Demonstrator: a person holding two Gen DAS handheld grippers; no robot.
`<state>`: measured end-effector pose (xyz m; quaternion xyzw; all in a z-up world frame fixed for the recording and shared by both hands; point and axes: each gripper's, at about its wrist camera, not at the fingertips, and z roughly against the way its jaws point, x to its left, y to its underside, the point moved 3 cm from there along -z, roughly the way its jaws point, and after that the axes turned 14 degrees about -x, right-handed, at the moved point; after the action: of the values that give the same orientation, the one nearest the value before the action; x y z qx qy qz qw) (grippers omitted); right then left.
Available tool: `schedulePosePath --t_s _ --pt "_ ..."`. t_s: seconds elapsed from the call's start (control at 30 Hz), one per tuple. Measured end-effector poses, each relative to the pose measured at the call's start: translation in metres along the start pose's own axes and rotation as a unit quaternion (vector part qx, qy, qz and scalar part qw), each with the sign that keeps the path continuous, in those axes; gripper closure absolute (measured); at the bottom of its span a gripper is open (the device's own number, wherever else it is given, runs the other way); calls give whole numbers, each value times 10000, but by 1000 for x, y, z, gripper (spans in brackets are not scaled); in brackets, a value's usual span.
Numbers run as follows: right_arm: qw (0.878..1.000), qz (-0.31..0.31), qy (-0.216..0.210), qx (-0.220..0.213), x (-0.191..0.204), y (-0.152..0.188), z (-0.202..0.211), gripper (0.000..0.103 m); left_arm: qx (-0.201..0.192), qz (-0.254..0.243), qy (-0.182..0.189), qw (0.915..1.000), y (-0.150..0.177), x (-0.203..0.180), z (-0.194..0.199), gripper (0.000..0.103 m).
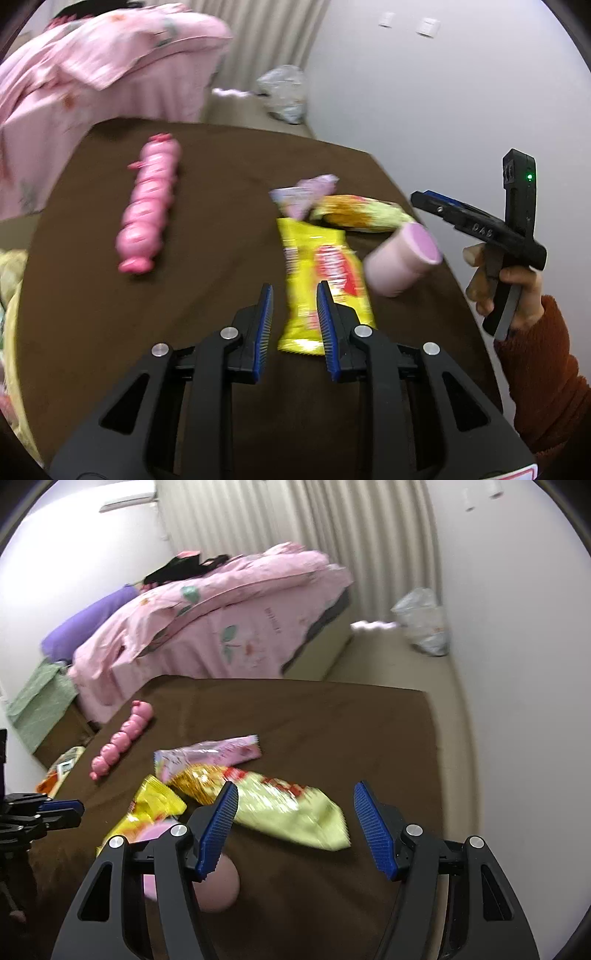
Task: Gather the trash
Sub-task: 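Return both grippers to the table and grasp the yellow wafer wrapper with the left gripper, then hold the yellow nabati wrapper in the left gripper while the right gripper approaches the pink cup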
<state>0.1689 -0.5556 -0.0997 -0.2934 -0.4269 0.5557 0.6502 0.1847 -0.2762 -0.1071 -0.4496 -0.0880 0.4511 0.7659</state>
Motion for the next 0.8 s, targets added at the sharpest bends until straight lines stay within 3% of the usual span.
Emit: schedulePosePath --t_s 0.07,0.2,0.23,0.5,0.57,0.67,0.8 --pt "9996 10 -240 172 1 -2 -16 42 70 237 77 9997 2 13 2 79" --pt "9972 -195 -547 480 -12 3 -35 57 155 279 371 9988 12 10 6 66" --pt "9960 -258 -619 583 -14 7 -36 64 164 219 412 9988 14 7 6 66" --pt "9949 -270 -693 675 -13 30 -9 79 363 -34 344 9987 23 -16 -21 65" --pt "9944 -276 -741 707 -14 34 -2 80 464 -111 285 9985 28 -20 -22 65" --pt "9937 -72 -826 748 -10 40 10 81 470 -385 140 9981 30 -24 -20 73" --pt "9947 130 -774 667 -3 45 22 80 494 -545 46 9973 33 -21 -12 74"
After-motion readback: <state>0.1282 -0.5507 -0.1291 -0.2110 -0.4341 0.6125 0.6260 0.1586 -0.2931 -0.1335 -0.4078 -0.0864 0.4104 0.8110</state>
